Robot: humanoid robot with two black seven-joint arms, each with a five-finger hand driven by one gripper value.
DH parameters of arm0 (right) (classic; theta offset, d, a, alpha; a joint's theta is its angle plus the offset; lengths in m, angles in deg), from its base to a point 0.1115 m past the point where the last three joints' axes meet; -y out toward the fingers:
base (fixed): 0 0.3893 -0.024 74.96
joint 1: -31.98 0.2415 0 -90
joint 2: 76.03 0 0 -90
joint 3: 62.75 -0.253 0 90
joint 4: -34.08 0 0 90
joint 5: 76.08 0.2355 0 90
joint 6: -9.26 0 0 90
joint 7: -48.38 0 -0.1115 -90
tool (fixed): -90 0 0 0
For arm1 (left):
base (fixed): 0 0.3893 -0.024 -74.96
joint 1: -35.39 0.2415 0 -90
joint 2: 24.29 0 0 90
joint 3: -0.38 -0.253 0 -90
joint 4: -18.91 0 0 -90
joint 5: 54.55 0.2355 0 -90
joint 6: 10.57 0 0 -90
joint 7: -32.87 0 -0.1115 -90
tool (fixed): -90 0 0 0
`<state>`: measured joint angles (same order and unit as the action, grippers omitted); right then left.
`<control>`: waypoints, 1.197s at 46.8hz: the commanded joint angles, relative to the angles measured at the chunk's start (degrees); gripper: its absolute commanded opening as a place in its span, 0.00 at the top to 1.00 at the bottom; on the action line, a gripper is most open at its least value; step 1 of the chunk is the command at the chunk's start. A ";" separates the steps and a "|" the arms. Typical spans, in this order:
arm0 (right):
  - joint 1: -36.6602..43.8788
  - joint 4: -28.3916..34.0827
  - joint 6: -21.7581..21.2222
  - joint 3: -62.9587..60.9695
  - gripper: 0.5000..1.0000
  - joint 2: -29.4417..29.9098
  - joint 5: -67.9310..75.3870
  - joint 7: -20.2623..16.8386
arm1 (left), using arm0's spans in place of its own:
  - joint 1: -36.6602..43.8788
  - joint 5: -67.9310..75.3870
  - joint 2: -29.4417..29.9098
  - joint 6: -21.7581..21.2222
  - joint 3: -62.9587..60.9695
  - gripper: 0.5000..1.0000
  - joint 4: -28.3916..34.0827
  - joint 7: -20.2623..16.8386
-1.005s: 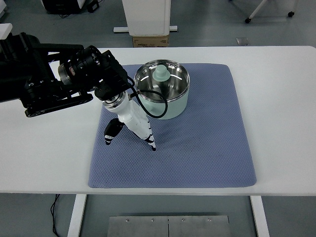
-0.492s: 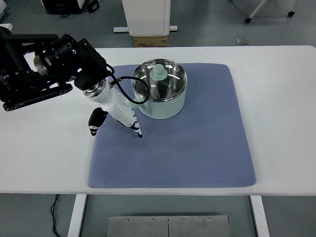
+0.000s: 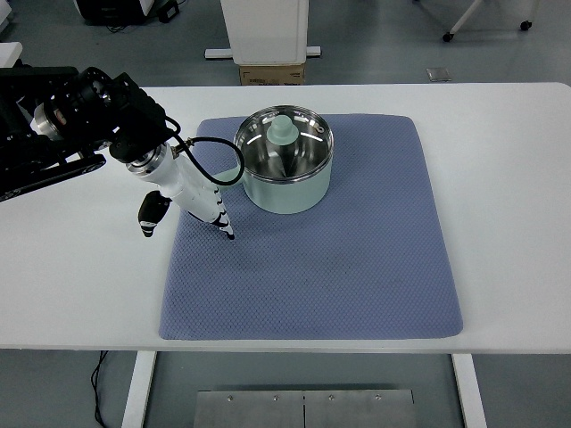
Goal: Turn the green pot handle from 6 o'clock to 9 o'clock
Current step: 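Push the handle with the left hand, rotating it toward the left arm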
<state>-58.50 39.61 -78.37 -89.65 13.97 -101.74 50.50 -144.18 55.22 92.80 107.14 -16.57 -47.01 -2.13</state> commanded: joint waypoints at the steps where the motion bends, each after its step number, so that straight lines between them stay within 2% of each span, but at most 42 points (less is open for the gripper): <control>1: 0.04 0.00 0.00 0.00 0.00 0.00 0.00 0.00 | 0.00 0.00 0.25 -0.03 -0.01 0.00 0.00 0.00; 22: 0.04 0.00 0.00 0.00 0.00 0.00 0.00 0.00 | -0.52 0.09 0.87 -0.20 -0.01 0.00 2.99 0.00; 56: 0.04 0.00 0.00 0.00 0.00 0.00 0.00 0.00 | 1.23 -0.17 0.52 -3.10 -0.01 0.00 8.44 0.00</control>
<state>-58.46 39.61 -78.37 -89.65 13.97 -101.74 50.49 -143.01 55.32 93.41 104.10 -16.59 -38.58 -2.13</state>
